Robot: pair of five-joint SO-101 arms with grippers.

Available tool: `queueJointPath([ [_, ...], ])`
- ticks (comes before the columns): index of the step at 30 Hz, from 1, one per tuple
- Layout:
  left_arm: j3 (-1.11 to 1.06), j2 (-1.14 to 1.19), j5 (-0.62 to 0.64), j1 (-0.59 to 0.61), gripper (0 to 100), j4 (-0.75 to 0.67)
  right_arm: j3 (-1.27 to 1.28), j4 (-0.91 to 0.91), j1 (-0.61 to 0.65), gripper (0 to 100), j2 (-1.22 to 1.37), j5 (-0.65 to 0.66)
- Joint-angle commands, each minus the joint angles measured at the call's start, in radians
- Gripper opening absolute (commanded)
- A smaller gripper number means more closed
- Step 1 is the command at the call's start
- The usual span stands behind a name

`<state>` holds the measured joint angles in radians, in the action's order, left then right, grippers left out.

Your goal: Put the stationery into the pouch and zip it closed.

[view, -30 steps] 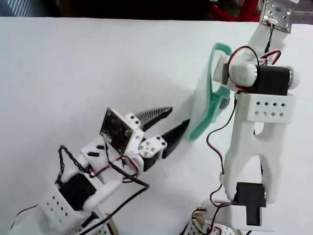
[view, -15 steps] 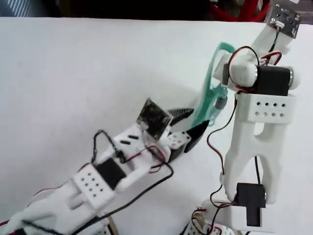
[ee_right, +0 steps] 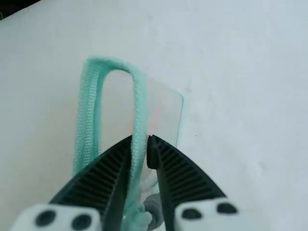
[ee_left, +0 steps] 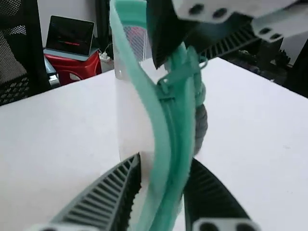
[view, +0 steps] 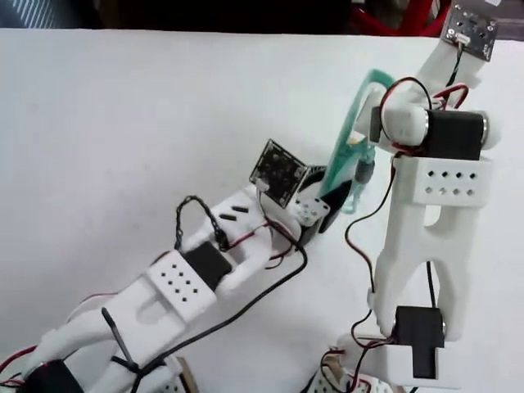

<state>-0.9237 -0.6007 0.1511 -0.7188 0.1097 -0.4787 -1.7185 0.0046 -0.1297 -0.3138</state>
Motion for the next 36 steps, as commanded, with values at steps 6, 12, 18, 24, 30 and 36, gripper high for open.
queueJointPath([
  [6,-0.054,0.004,-0.238,0.016,4,-0.281,0.087,0.007,0.012,2.0,-0.058,0.123],
  [12,-0.08,0.079,-0.238,0.025,3,-0.327,0.127,0.013,0.015,2.0,-0.065,0.232],
  [18,-0.124,0.024,-0.238,0.077,3,-0.327,0.04,0.007,0.021,3.3,-0.122,0.4],
  [24,-0.157,-0.042,-0.238,0.077,3,-0.327,-0.006,0.005,0.021,31.0,-0.298,0.543],
  [30,-0.176,-0.042,-0.238,0.077,3,-0.328,-0.009,0.001,0.096,23.8,-0.57,0.667],
  [36,-0.18,-0.042,-0.238,0.077,3,-0.327,0.39,0.01,0.093,21.8,-0.708,0.681],
])
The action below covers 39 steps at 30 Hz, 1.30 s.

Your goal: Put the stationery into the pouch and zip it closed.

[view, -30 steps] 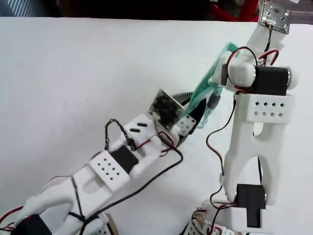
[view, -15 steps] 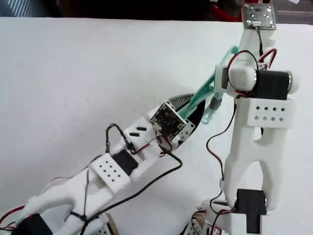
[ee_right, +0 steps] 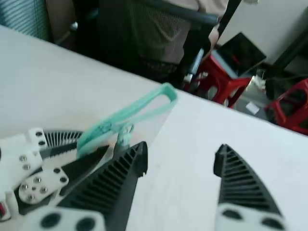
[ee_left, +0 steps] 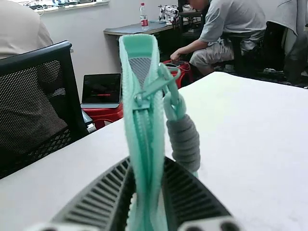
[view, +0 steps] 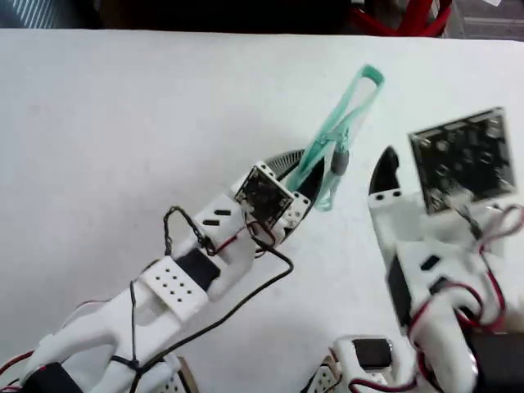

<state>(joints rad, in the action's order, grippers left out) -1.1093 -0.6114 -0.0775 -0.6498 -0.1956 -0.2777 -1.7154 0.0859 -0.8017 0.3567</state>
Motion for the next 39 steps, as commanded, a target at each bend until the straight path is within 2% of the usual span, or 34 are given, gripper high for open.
queueJointPath([
  [1,0.006,-0.031,-0.009,0.008,3,-0.021,0.269,0.025,0.028,21.8,-0.053,0.011],
  [4,0.005,-0.031,-0.009,0.008,3,-0.021,0.474,0.113,0.061,21.6,-0.12,0.006],
  [10,0.005,-0.031,-0.009,0.007,3,-0.021,0.904,0.466,0.059,21.6,-0.367,0.002],
  [14,0.005,-0.031,-0.009,0.007,3,-0.021,1.082,0.552,0.065,21.8,-0.504,-0.026],
  [19,0.005,-0.031,-0.009,0.001,3,-0.021,1.112,0.591,0.073,21.9,-0.529,-0.114],
  [25,0.003,-0.031,-0.009,0.002,3,-0.021,1.119,0.625,0.162,21.9,-0.529,-0.149],
  [33,-0.009,-0.031,-0.009,0.008,3,-0.021,1.235,0.82,0.12,21.9,-0.529,-0.235],
  [39,-0.009,-0.033,-0.009,0.008,3,-0.021,1.243,0.897,0.11,21.9,-0.529,-0.238],
])
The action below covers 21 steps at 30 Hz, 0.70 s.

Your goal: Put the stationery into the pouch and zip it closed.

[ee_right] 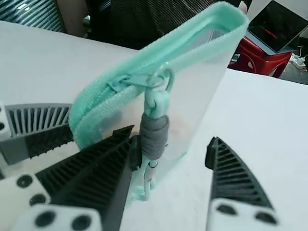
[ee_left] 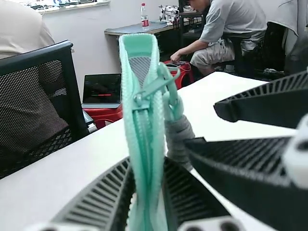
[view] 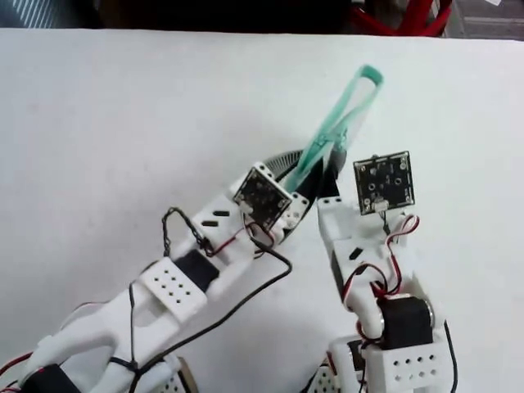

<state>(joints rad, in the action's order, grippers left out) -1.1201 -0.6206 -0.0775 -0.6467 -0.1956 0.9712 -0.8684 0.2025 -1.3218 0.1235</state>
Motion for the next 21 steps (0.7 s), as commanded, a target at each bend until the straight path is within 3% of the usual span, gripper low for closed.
queueJointPath([
  [1,0.002,-0.024,-0.009,0.002,3,-0.021,-0.006,0.071,-0.007,21.9,-0.007,-0.003],
  [9,0.008,-0.028,-0.009,-0.002,3,0.031,0.032,0.22,-0.024,21.4,0.165,-0.002],
  [15,0.008,-0.028,-0.009,-0.002,3,0.031,-0.028,0.222,-0.091,1.2,0.186,0.02],
  [21,0.009,-0.028,-0.009,-0.002,3,0.029,-0.029,0.156,-0.094,1.9,0.051,0.058],
])
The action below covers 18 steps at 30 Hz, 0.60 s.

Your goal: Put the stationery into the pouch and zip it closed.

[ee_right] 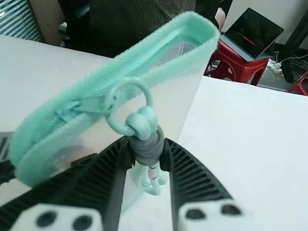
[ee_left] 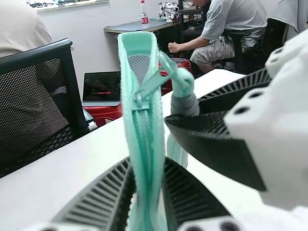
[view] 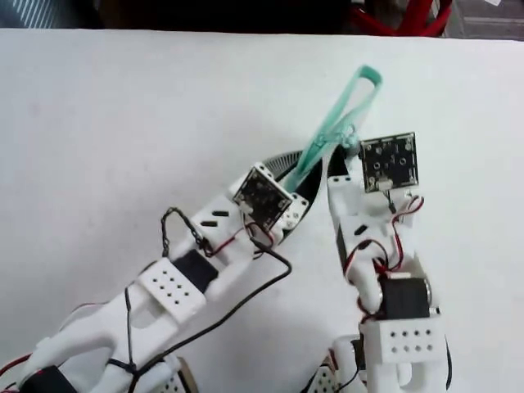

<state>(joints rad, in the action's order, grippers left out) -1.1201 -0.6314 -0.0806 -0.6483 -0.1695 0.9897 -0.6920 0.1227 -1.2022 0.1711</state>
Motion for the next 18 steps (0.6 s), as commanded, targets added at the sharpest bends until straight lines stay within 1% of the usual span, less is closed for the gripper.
queueJointPath([
  [1,0.009,-0.018,-0.006,-0.001,3,0.003,-0.046,-0.033,-0.018,1.9,-0.097,0.011],
  [5,0.02,-0.016,0.011,-0.001,5,-0.028,-0.021,-0.056,-0.01,1.9,-0.166,0.011],
  [6,0.021,-0.018,0.055,0.004,7,-0.038,-0.009,-0.056,-0.01,1.9,-0.17,0.011],
  [9,0.037,-0.018,0.256,0.013,10,-0.04,0.014,-0.061,-0.015,1.9,-0.17,0.011],
  [10,0.049,-0.013,0.296,0.012,10,-0.038,0.02,-0.061,-0.013,1.9,-0.17,0.011],
  [12,0.083,-0.008,0.293,0.001,10,-0.005,0.028,-0.061,-0.008,1.9,-0.176,0.011],
  [15,0.144,-0.008,0.236,0.001,10,0.071,0.025,-0.064,-0.008,1.9,-0.176,0.011],
  [18,0.178,0.022,0.222,-0.005,10,0.087,0.023,-0.074,-0.002,1.9,-0.176,0.011],
])
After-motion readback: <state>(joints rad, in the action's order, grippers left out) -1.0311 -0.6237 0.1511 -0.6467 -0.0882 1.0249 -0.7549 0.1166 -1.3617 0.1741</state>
